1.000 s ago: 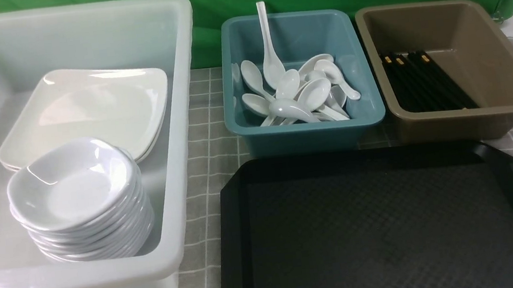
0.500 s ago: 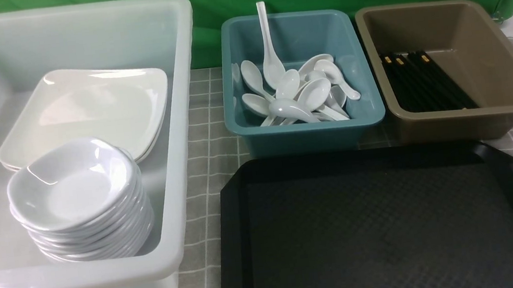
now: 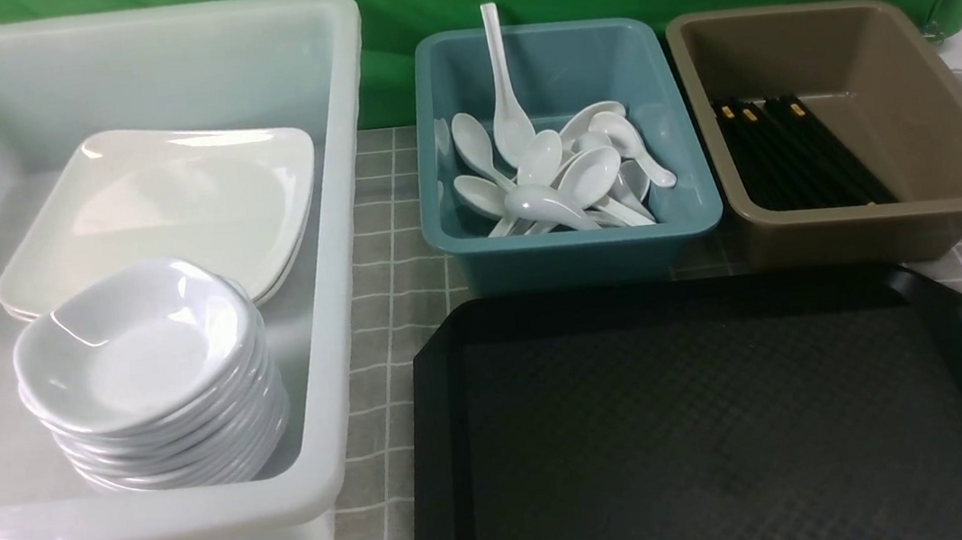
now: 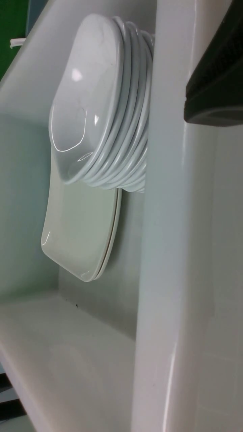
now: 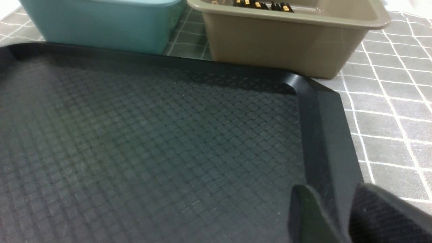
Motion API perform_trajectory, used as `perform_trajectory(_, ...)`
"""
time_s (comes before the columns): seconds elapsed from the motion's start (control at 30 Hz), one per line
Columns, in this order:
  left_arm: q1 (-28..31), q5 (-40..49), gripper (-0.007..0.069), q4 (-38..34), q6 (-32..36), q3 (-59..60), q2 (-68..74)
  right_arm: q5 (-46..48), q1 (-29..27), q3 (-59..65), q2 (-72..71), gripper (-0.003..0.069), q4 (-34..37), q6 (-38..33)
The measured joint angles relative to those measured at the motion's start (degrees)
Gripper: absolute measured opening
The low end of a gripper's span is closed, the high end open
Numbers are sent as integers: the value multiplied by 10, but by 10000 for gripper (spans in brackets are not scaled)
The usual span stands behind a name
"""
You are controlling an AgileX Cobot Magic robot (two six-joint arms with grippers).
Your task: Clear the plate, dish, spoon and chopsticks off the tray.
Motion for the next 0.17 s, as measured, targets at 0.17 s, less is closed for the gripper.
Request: perform_trajectory(0.17, 0, 0, 7, 0, 0, 0, 0, 0, 0, 0, 0, 235, 0, 0)
